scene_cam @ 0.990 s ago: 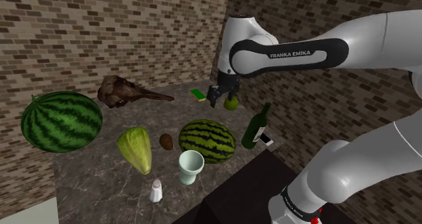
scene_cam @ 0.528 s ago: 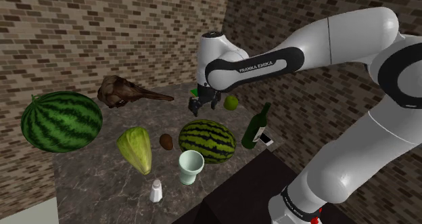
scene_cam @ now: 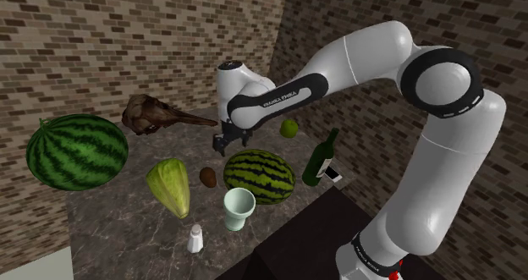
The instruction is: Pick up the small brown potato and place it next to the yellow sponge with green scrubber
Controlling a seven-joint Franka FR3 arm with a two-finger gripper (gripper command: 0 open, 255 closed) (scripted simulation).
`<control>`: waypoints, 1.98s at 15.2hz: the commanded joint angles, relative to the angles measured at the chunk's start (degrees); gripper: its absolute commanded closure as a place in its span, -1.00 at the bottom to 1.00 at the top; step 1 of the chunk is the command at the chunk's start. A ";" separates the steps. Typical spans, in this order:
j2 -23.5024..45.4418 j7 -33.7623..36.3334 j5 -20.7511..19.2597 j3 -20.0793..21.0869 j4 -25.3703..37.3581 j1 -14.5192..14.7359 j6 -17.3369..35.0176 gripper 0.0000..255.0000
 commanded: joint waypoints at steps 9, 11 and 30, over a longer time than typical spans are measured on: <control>23.55 6.21 -6.93 -2.65 20.04 6.22 -0.77 -1.00; 28.44 6.61 -7.59 -3.28 25.24 7.58 -1.70 -1.00; 36.30 7.28 -9.05 -4.85 29.97 8.65 0.98 1.00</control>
